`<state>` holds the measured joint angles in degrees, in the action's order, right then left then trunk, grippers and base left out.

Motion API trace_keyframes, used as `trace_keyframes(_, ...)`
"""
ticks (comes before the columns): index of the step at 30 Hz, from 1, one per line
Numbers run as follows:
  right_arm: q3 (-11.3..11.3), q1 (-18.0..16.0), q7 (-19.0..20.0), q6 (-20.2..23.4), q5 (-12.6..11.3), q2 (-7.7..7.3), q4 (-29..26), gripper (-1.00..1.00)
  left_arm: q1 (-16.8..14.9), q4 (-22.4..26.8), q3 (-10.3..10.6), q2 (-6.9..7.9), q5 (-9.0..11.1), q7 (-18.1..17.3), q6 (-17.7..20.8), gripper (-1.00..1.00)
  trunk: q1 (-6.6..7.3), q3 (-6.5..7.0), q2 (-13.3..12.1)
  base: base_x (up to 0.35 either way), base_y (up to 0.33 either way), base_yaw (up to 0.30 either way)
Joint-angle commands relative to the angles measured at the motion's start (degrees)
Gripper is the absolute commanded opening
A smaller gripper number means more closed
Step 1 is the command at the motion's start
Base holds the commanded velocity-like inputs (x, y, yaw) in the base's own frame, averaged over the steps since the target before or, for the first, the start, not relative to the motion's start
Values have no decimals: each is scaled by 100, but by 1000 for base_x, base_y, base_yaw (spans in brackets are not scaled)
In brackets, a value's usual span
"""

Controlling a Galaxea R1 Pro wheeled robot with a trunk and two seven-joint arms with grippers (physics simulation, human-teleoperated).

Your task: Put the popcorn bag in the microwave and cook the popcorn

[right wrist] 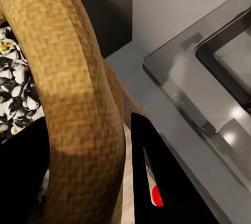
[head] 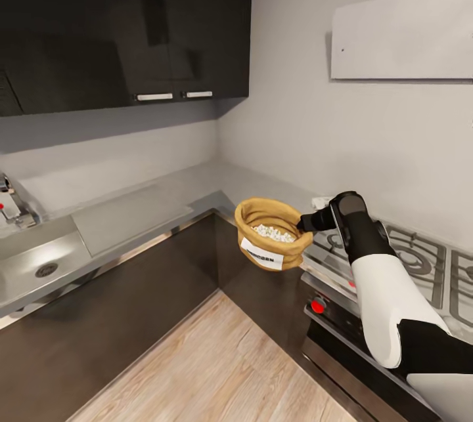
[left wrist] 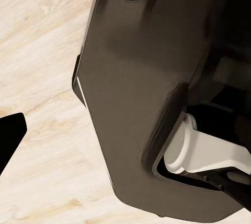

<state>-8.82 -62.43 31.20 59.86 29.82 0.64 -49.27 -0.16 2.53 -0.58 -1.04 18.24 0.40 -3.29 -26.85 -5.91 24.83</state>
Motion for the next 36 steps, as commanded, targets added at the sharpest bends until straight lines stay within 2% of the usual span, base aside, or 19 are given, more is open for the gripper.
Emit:
trace_keyframes(1,-24,-6,55,14,50,7,10,-100,0,2,-3,-1,22,4,-14,100,-3,-2,11,0,0,0)
trace_keyframes(8,-8,-6,53,14,265,-2,296,-100,-2,2,-3,-1,22,4,-14,100,-3,61,11,0,0,0)
trace_keyframes(17,12,-6,53,14,295,-2,598,-100,-1,2,-3,-1,22,4,-14,100,-3,136,11,0,0,0)
trace_keyframes(36,12,-6,53,14,304,4,603,-100,-1,2,-5,-1,22,4,-14,100,-3,303,11,0,0,0)
